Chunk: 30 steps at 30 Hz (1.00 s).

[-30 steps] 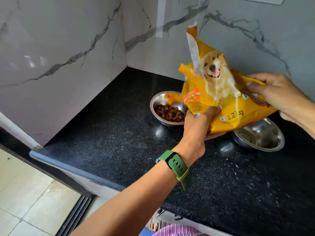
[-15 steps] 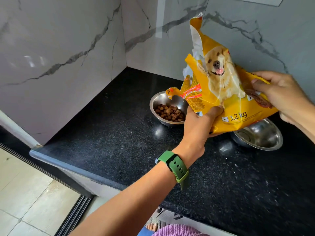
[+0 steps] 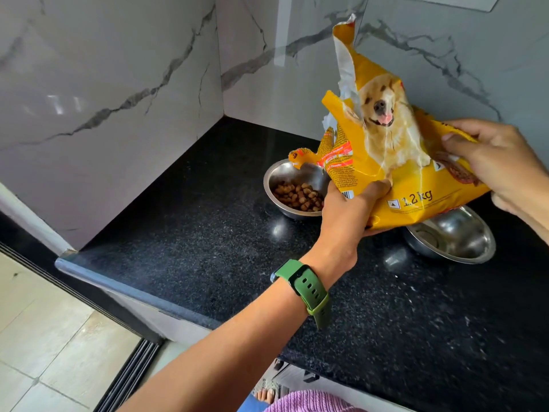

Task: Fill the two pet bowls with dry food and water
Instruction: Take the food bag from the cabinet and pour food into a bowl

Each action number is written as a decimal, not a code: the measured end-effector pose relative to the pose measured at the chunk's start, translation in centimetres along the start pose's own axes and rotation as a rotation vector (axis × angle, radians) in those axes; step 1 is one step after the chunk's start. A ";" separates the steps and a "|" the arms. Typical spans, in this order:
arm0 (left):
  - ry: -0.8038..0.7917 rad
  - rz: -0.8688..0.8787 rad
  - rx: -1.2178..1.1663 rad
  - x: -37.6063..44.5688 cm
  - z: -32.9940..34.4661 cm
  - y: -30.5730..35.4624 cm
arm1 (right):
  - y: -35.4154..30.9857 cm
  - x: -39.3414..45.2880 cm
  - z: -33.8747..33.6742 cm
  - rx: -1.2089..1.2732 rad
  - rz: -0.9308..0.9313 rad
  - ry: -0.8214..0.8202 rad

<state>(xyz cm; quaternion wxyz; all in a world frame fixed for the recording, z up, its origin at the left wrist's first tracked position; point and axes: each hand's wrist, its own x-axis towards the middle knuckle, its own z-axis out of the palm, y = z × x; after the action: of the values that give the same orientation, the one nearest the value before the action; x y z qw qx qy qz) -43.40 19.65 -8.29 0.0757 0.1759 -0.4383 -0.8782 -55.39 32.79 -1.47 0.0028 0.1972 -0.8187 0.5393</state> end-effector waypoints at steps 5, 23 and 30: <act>-0.034 -0.097 -0.050 -0.1 -0.4 0.0 | 1.4 0.2 0.5 -0.126 0.055 -0.068; -0.050 -0.070 -0.016 -0.4 -0.4 0.0 | 1.1 -0.9 0.2 -0.017 0.082 -0.018; -0.020 -0.053 -0.019 -0.2 -0.6 0.0 | 1.3 -0.5 0.4 -0.039 0.067 0.016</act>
<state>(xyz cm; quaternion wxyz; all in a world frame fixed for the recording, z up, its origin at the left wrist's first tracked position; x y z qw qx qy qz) -42.97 19.31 -8.56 0.0497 0.1778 -0.4257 -0.8858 -55.25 33.05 -2.92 -0.0046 0.1653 -0.8350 0.5248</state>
